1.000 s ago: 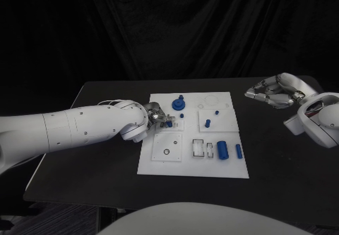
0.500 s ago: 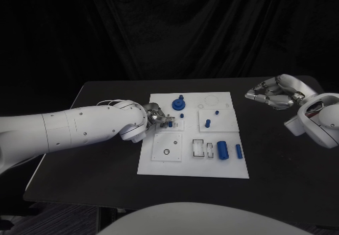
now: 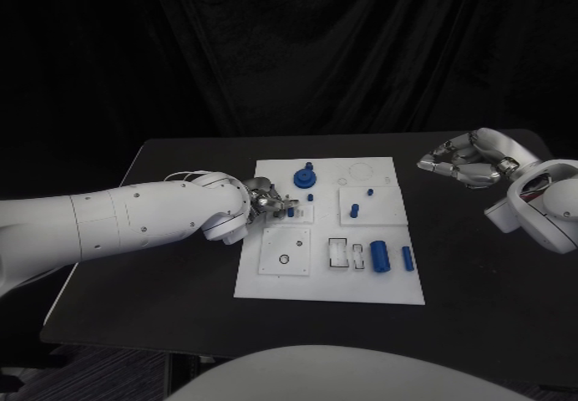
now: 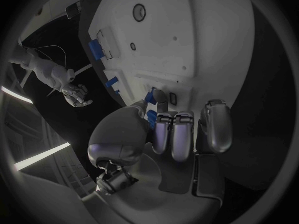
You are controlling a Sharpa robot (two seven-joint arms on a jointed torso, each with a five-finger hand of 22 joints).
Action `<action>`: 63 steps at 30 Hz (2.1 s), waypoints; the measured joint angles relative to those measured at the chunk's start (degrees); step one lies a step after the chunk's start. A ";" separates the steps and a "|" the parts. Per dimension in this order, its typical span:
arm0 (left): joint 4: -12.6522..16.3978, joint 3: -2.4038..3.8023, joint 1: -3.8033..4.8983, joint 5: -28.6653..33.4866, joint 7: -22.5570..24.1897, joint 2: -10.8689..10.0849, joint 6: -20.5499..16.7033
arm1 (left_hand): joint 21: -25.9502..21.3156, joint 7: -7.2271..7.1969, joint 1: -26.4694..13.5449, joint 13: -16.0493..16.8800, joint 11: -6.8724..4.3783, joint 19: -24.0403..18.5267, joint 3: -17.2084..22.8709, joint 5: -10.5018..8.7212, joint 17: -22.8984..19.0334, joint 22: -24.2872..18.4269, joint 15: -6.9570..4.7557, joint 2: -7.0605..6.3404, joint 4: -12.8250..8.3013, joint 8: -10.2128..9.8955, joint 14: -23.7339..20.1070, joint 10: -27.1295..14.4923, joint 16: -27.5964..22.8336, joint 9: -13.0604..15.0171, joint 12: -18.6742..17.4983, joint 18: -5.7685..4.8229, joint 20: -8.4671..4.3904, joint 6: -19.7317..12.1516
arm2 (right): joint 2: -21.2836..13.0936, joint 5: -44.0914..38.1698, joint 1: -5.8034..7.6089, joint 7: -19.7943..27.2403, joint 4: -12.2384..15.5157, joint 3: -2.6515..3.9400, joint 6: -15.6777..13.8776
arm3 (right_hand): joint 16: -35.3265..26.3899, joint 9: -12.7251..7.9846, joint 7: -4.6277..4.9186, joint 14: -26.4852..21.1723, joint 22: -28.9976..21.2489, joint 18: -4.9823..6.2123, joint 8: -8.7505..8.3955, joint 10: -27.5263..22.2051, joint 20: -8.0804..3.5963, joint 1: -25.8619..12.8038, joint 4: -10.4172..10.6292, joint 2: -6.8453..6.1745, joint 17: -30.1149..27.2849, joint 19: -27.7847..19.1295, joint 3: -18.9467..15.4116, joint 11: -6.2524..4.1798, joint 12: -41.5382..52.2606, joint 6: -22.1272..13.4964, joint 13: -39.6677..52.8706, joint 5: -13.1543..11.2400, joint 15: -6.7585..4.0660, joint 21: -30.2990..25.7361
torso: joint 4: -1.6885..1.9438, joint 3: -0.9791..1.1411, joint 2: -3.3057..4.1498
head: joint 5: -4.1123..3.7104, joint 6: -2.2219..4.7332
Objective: Assemble the parts on the task board
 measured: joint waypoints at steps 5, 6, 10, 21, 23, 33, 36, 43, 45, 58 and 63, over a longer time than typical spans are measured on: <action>0.55 -0.11 -0.14 -0.01 0.93 -0.56 -0.25 | 0.00 0.06 0.14 0.00 0.00 0.00 -0.62 0.87 0.00 0.27 -0.19 0.39 -0.01 0.11 0.19 0.00 0.00 0.96 0.00 0.00 0.00 -0.09 | -0.02 0.01 -0.02 -0.06 -0.01 0.00 0.09 | 0.00 0.00 0.00 0.00 0.00 0.00 0.00 -0.21 0.00 0.00 0.00 0.00 0.00 0.00 0.00 0.21 -0.22 0.00 0.00 0.00 0.00 0.00 | 0.00 0.00 0.00 | 0.08 0.00; 0.88 -0.17 -0.20 -0.01 1.13 -0.78 -0.46 | 0.00 -0.03 0.14 0.00 0.00 0.00 -0.90 0.87 0.00 0.29 -0.19 0.39 -0.06 0.11 0.19 0.00 0.00 1.10 0.00 0.00 0.00 -0.23 | -0.04 0.01 -0.02 -0.07 -0.01 0.00 0.10 | 0.00 0.00 0.07 0.00 0.00 0.00 0.00 -0.21 0.00 0.00 0.00 0.00 0.00 0.00 0.00 0.21 -0.22 0.07 0.00 0.00 0.00 0.00 | 0.00 0.01 0.00 | 0.08 0.00; 3.17 -0.43 -0.42 -0.01 2.16 -2.18 -2.10 | 0.02 0.16 0.48 0.00 0.00 0.22 -2.04 0.49 0.00 0.29 -0.19 0.05 -0.14 0.48 0.19 0.00 0.00 1.14 0.00 0.00 -0.22 -0.59 | -0.12 0.01 -0.05 -0.11 -0.01 0.00 0.15 | 0.00 -0.03 0.16 0.00 0.00 0.00 0.00 -0.21 0.00 0.00 0.16 0.00 0.00 0.00 -0.16 0.21 -0.22 0.16 0.00 0.00 0.00 0.00 | 0.01 0.03 0.01 | 0.06 0.00; 7.72 -0.36 7.96 -1.10 2.91 -4.83 -5.59 | 0.97 0.04 5.83 0.00 -0.40 0.94 -3.31 2.06 0.00 0.28 -0.19 -0.86 -0.93 -0.03 0.19 0.01 0.00 1.14 0.00 0.01 -0.51 -1.90 | -0.09 0.05 -0.06 -0.33 -0.11 0.00 0.22 | 0.00 -0.09 0.16 0.00 0.00 0.00 0.00 -0.20 0.00 -0.31 0.27 0.31 0.00 0.00 -0.27 0.21 -0.22 0.16 -0.01 0.00 0.00 0.00 | 0.02 0.02 0.01 | -0.01 0.00; 7.50 -0.35 9.76 -1.30 2.34 -4.69 -4.71 | 0.97 0.26 6.34 0.00 -0.40 0.93 -3.41 2.08 0.00 0.28 -0.19 -0.68 -0.83 -0.39 0.19 0.01 0.00 1.13 0.00 0.01 -0.51 -2.12 | -0.02 0.07 -0.06 -0.42 -0.16 0.00 0.23 | 0.00 -0.10 0.16 0.00 0.00 0.00 0.00 -0.21 0.00 -0.31 0.32 0.31 0.00 0.00 -0.32 0.21 -0.22 0.16 0.00 0.00 0.00 0.00 | 0.04 0.02 -0.02 | 0.00 0.00; -1.15 -0.39 15.32 -0.54 -4.92 1.66 14.37 | 1.06 0.88 9.69 0.00 0.21 0.69 -4.99 -0.92 0.00 0.27 -0.01 0.53 -0.70 -5.58 0.08 -0.02 0.00 -1.35 0.00 0.00 0.35 -0.81 | 0.85 0.13 -0.07 -0.84 -0.57 0.00 0.34 | 0.00 -0.10 0.16 0.00 0.01 0.00 0.00 -0.20 0.00 -0.31 0.32 0.31 0.00 0.00 -0.32 0.20 -0.22 0.15 -0.01 0.45 0.00 -0.22 | -0.03 0.13 -0.09 | 0.15 0.00; -4.41 -0.43 15.60 0.13 -7.03 4.09 20.61 | 0.38 1.15 10.42 0.00 0.60 0.40 -5.68 -1.25 0.00 0.27 0.38 0.79 -0.93 -9.36 0.06 -0.06 0.00 -5.06 0.00 0.01 0.64 0.75 | 0.95 0.14 -0.09 -0.89 -0.63 0.01 0.45 | -0.22 -0.16 0.16 0.00 0.04 0.00 0.00 -0.40 0.00 -0.31 0.32 0.31 0.00 0.00 -0.32 0.00 -0.22 0.15 -0.01 0.85 0.00 -0.21 | -0.05 0.18 -0.12 | 0.16 0.00; -10.75 -0.43 15.77 1.56 -10.00 9.14 30.19 | -0.67 2.53 11.02 0.01 1.45 -0.31 -6.39 -1.63 0.00 0.27 1.27 1.27 -1.64 -19.74 0.20 -0.01 0.00 -17.93 0.00 0.01 1.35 3.65 | 0.84 0.18 -0.69 -0.96 -0.96 0.00 0.64 | -0.22 -0.23 0.16 0.00 0.04 0.00 0.00 -0.40 -0.17 -0.55 0.32 0.54 0.00 -0.17 -0.32 0.00 -0.22 0.15 -0.01 1.36 0.00 -0.22 | -0.10 0.27 -0.16 | 0.55 0.00; -12.45 -0.43 15.77 2.15 -10.54 10.52 32.14 | -0.91 2.51 11.02 0.01 1.45 -0.32 -6.51 -1.63 0.00 0.27 1.27 1.27 -1.76 -20.42 0.20 -0.01 0.00 -19.00 0.00 0.01 1.35 4.04 | 0.84 0.18 -0.77 -0.97 -1.00 0.00 0.71 | -0.22 -0.23 0.16 0.00 0.04 0.00 0.00 -0.40 -0.20 -0.54 0.32 0.54 0.00 -0.20 -0.32 0.00 -0.22 0.15 -0.01 1.53 0.00 -0.21 | -0.12 0.26 -0.15 | 0.84 0.00; -16.30 -0.43 13.94 4.69 -12.39 14.26 37.86 | -1.26 2.50 11.24 0.01 1.45 -0.52 -6.71 -1.86 0.00 0.26 1.26 1.50 -1.65 -21.01 0.20 0.00 0.00 -20.81 0.00 0.01 1.55 4.87 | 0.79 0.23 -0.91 -0.97 -1.02 0.00 0.97 | -0.22 -0.22 0.16 0.00 0.03 0.00 -0.23 -0.40 0.00 -0.54 0.32 0.54 0.00 -0.41 -0.32 0.00 -0.22 0.15 0.03 1.53 0.00 -0.46 | -0.34 -0.02 0.32 | 1.20 0.00; -17.22 -0.43 12.82 5.14 -12.94 14.49 38.74 | -1.49 2.70 11.24 0.01 1.45 -0.52 -6.71 -1.45 0.00 0.26 1.26 1.50 -1.65 -21.53 0.20 -0.01 0.00 -21.60 0.00 0.01 1.55 5.08 | 0.77 0.25 -0.92 -0.97 -1.00 0.00 1.02 | -0.22 -0.22 0.16 0.00 0.03 0.00 -0.23 -0.40 0.00 -0.54 0.32 0.54 0.00 -0.40 -0.32 0.00 -0.22 0.15 0.03 1.53 0.00 -0.46 | -0.37 -0.04 0.42 | 1.24 0.00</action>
